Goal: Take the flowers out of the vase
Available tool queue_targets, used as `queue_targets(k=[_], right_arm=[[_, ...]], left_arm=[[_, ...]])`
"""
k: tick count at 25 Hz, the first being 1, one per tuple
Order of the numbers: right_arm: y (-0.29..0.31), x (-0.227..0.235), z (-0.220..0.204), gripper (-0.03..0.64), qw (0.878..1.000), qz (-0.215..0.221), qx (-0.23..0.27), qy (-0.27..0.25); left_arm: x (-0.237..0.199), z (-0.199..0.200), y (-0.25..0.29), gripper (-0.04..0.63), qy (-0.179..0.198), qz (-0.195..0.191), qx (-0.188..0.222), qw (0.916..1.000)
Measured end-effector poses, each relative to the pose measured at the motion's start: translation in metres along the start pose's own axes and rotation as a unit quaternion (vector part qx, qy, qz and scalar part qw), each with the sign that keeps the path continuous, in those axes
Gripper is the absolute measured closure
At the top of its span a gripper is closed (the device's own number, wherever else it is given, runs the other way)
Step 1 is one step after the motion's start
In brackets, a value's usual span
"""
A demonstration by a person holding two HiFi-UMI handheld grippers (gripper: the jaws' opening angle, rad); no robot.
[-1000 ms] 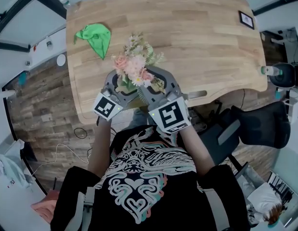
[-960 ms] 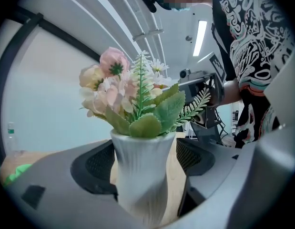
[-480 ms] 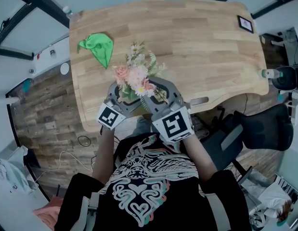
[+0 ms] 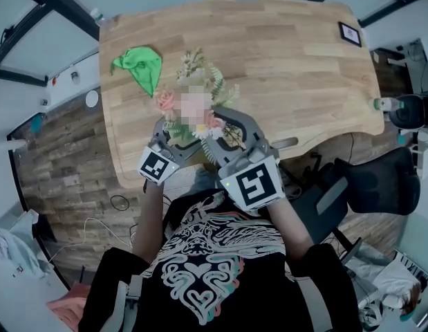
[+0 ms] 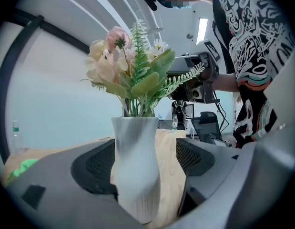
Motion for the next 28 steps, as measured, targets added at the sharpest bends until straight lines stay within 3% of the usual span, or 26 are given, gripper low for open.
queue_targets(k=[6, 12, 18, 20, 28], right_arm=[[-0.005, 0.000, 0.009, 0.526, 1.000, -0.001, 0.006, 0.008], [-0.005, 0.000, 0.006, 0.526, 1.000, 0.004, 0.005, 0.024], [-0.002, -0.014, 0.005, 0.526, 1.000, 0.029, 0.000, 0.008], [-0.001, -0.018, 0.006, 0.526, 1.000, 0.030, -0.003, -0.001], [-0.008, -0.007, 0.024, 0.528, 0.999, 0.011, 0.034, 0.014]], left_arm=[[-0.001, -0.005, -0.001, 0.190, 0.013, -0.004, -0.001, 0.9999], [0.003, -0.005, -0.002, 0.189, -0.001, -0.004, 0.020, 0.9998], [0.004, -0.009, 0.020, 0.190, 0.042, -0.022, -0.001, 0.9989], [0.002, -0.009, 0.021, 0.261, 0.046, -0.024, 0.002, 0.9986], [0.003, -0.012, 0.017, 0.264, 0.046, -0.018, 0.006, 0.9988]])
Point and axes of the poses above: the fingertips, and each gripper's own axes: y forward along the fingers, x to its right, z out of its top, the point moved 5 cm from there along -y, backward along the fingers, and after that the axes turned 2 degrees about z, right-handed, at the moved point
